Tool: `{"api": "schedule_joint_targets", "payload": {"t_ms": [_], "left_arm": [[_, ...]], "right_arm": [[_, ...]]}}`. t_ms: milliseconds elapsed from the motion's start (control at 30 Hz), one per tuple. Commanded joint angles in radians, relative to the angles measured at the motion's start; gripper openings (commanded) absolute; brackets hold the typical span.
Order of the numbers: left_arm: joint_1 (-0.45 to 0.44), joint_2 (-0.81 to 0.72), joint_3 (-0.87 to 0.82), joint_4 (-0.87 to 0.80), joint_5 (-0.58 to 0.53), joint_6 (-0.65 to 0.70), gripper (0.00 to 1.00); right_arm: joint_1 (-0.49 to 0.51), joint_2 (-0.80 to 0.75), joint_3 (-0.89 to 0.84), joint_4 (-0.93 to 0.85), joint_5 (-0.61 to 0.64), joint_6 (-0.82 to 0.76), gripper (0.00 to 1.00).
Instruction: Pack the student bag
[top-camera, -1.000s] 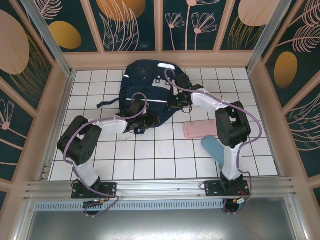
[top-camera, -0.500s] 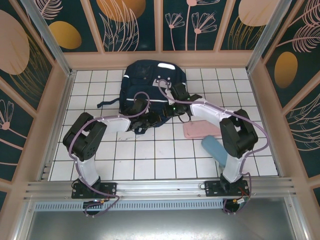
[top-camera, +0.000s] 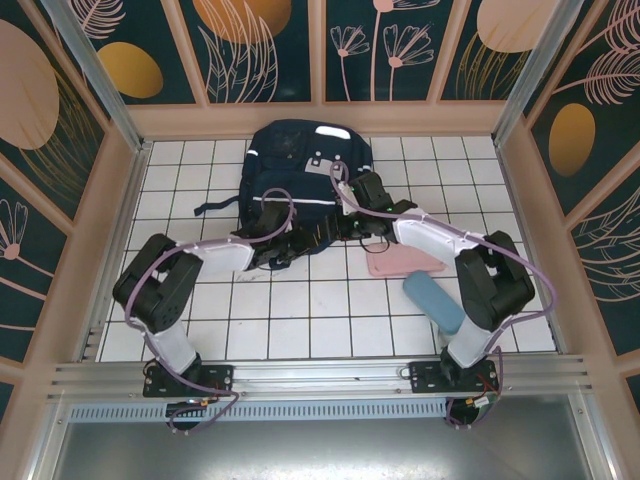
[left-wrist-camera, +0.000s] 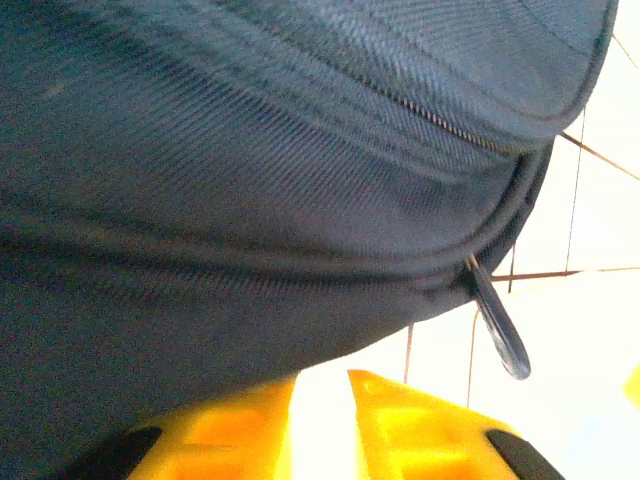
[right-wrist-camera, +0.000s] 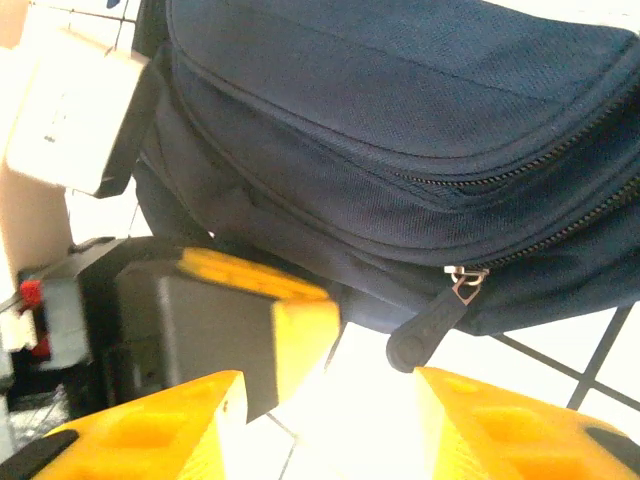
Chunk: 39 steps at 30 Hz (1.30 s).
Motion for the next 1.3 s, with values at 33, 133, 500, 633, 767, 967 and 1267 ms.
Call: {"api": "schedule_joint_targets", "payload": {"t_ms": [33,133,500,633,767,967,1267], "left_arm": [[0.002,-0.104,-0.039,-0.035,-0.027,0.02,0.23],[-0.001,-0.137,-0.034,-0.031,-0.005,0.022,0.29],[-0.061,0.007,0.188,-0.164,0.013,0.041,0.48],[-0.07,0.07,0.236,-0.171,0.02,0.003,0.48],[-0.071,0.108,0.265,-0.194,0.015,-0.023,0.45],[-0.071,0.143,0.288,-0.178,0.032,-0.047,0.36],[-0.07,0.164,0.312,-0.173,0.009,-0.057,0.23]], "right_arm": [[-0.054,-0.07,-0.036,0.067,0.055,0.136,0.5],[-0.111,-0.066,-0.04,0.079,0.123,0.24,0.49],[-0.187,-0.043,-0.069,0.113,0.194,0.375,0.47],[-0.196,-0.06,-0.088,0.124,0.198,0.376,0.47],[-0.203,-0.068,-0.097,0.125,0.2,0.373,0.47],[-0.205,-0.06,-0.099,0.137,0.181,0.375,0.46],[-0.203,-0.052,-0.097,0.14,0.163,0.381,0.45]]}}
